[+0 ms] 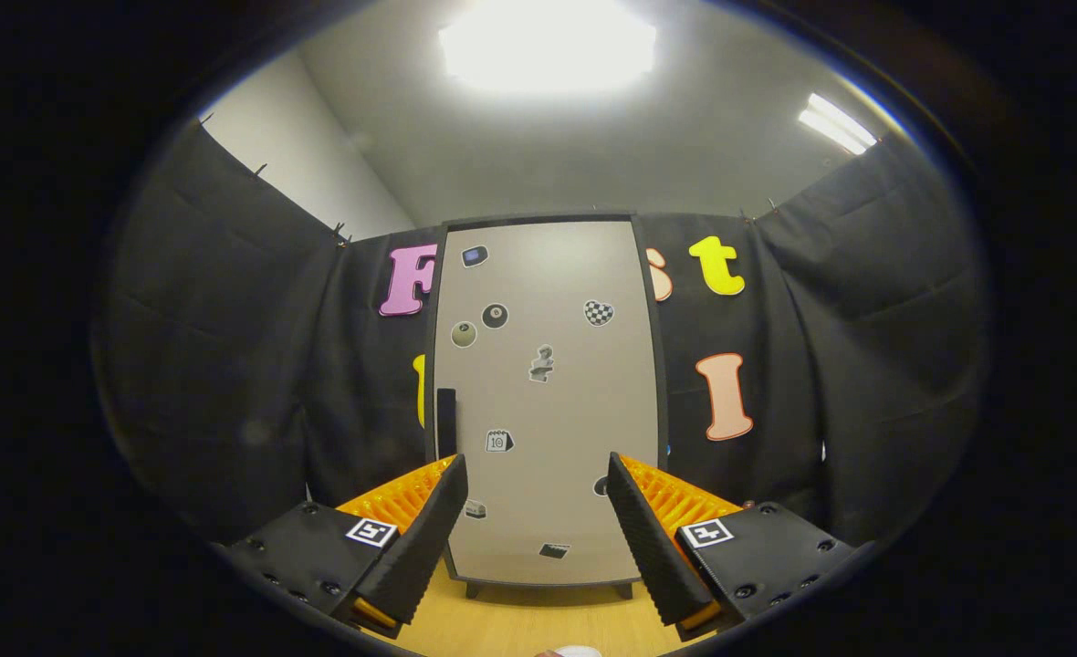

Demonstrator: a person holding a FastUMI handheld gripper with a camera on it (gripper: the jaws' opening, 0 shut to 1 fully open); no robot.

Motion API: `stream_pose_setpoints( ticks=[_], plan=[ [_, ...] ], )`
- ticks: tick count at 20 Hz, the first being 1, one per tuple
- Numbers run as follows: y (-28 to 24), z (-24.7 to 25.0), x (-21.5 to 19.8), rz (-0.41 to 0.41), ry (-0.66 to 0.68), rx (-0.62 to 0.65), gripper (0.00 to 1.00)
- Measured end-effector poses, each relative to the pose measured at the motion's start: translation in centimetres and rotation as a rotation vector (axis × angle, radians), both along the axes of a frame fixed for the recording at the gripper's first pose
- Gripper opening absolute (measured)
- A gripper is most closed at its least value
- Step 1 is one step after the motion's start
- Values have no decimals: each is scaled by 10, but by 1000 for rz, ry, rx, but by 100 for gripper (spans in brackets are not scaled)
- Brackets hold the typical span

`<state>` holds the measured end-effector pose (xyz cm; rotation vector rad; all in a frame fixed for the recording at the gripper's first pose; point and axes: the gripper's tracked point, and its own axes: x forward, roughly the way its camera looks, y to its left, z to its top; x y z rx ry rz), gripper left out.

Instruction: Open the shoe cabinet door, grab the shoes and put them into the shoe cabinet, then close the shoe cabinet door.

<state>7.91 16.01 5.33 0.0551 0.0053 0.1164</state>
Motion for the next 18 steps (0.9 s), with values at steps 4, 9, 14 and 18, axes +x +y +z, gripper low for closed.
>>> stream_pose_setpoints(
  ticks=[4, 9, 14, 18],
  plan=[
    [30, 2, 28, 30, 12, 10, 97],
    [64, 1, 70, 74, 7, -1, 97],
    [91, -7, 114, 102, 15, -6, 97],
    [109, -13, 148, 121, 13, -6, 97]
  ],
)
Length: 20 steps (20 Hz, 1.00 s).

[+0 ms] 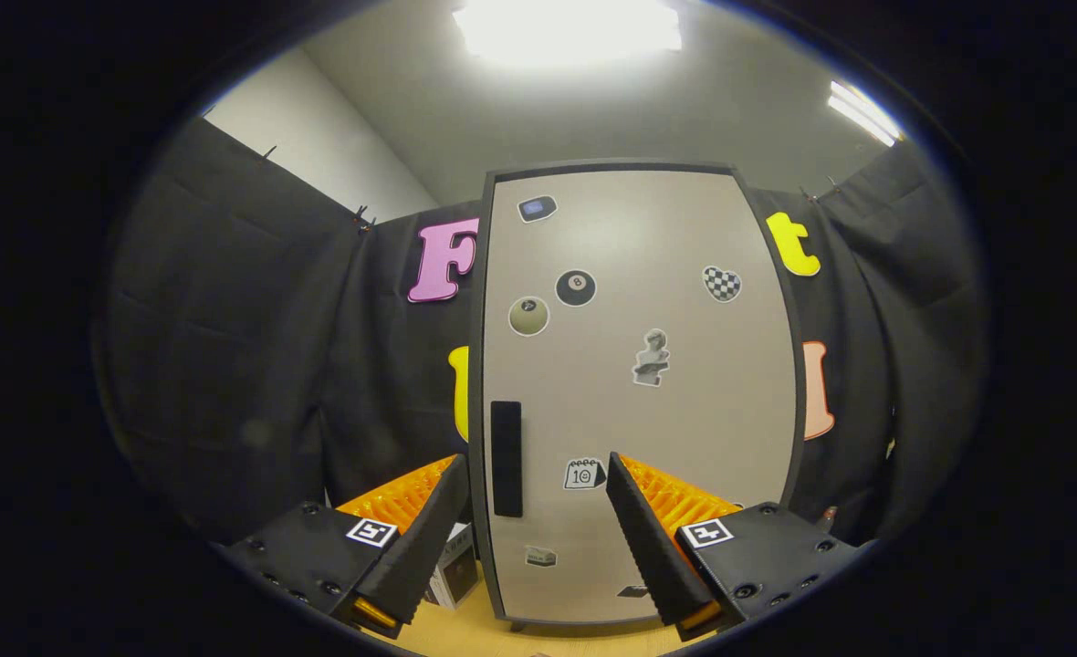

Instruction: Open the shoe cabinet door, grab the shoes and put them into the shoe cabinet, then close the shoe cabinet door.

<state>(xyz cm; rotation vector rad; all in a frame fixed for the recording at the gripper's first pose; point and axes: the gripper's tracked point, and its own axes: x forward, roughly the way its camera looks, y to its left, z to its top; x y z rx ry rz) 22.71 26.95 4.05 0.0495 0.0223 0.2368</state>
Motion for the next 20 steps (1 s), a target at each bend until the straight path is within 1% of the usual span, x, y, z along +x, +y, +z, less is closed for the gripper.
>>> stream_pose_setpoints(
  ticks=[7, 11, 14, 18, 20],
  plan=[
    [30, -26, 50, 25, 39, -30, 97],
    [42, -38, 74, 22, 68, -51, 97],
    [47, -43, 92, 5, 80, -77, 97],
    [56, -60, 103, 2, 134, -74, 89],
    [55, -69, 105, -12, 155, -90, 77]
  ],
)
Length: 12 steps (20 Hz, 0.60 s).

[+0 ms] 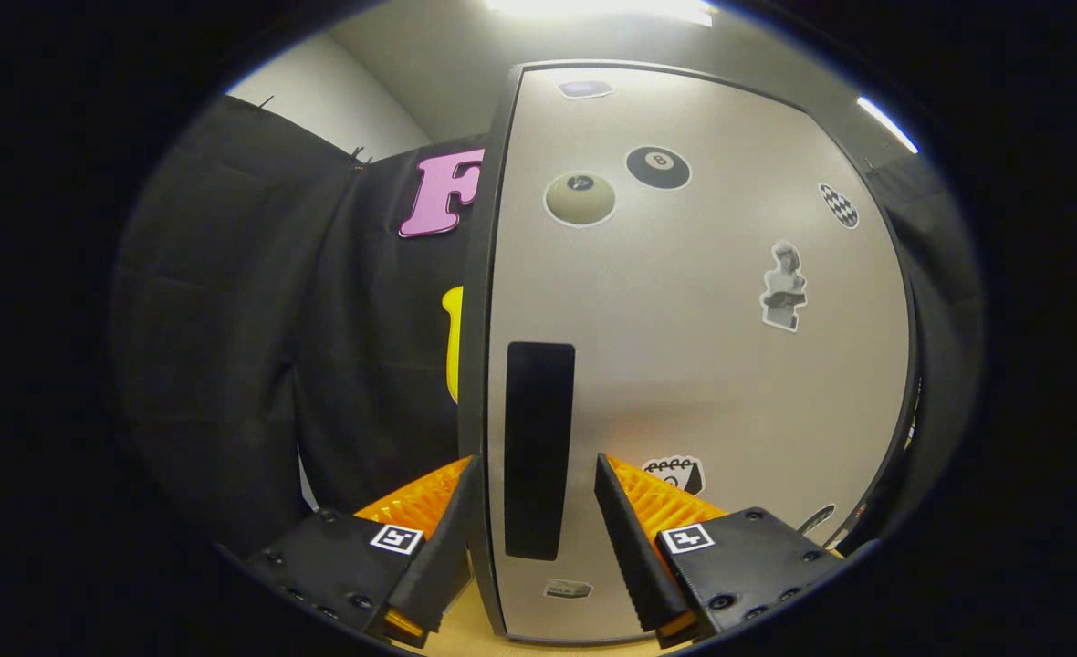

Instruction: Open the shoe cabinet door, grab the shoes and put them into the shoe cabinet, then close the shoe cabinet door.

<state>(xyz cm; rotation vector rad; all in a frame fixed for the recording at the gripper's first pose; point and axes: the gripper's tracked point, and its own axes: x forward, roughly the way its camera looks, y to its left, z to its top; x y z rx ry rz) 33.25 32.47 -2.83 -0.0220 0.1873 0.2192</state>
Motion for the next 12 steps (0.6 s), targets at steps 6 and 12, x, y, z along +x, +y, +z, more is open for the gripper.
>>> stream_pose_setpoints(
  ticks=[6, 12],
  plan=[
    [4, 3, 7, -43, -13, 53, 51],
    [4, 4, 4, -26, 1, 65, 12]
  ],
)
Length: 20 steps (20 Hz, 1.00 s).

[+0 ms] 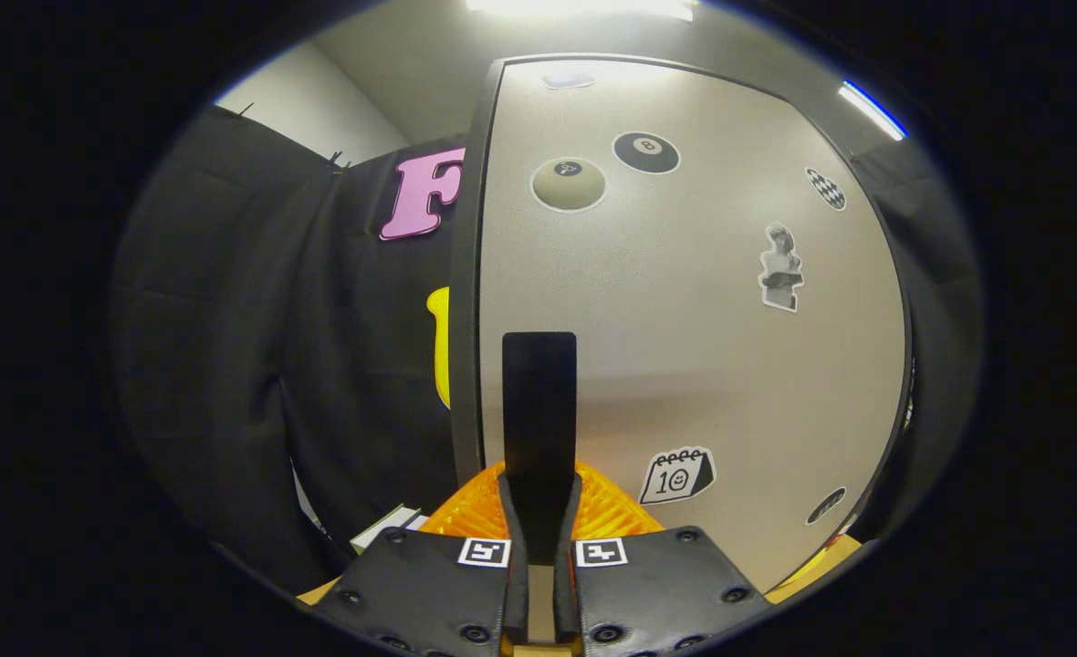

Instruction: Open the shoe cabinet door, grab the shoes and put them into the shoe cabinet, then close the shoe cabinet door.

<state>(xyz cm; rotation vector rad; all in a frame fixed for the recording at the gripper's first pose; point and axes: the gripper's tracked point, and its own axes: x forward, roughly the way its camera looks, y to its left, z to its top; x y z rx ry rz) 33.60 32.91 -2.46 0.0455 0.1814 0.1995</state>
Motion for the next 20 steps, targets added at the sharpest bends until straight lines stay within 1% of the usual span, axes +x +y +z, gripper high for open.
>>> stream_pose_setpoints(
  ticks=[5, 10, 14, 20],
  plan=[
    [0, 5, -17, 39, 14, 16, 12],
    [-8, 12, -55, 115, 24, 56, 12],
    [-18, 19, -81, 155, 29, 63, 12],
    [-38, 28, -111, 170, 41, 97, 12]
  ],
)
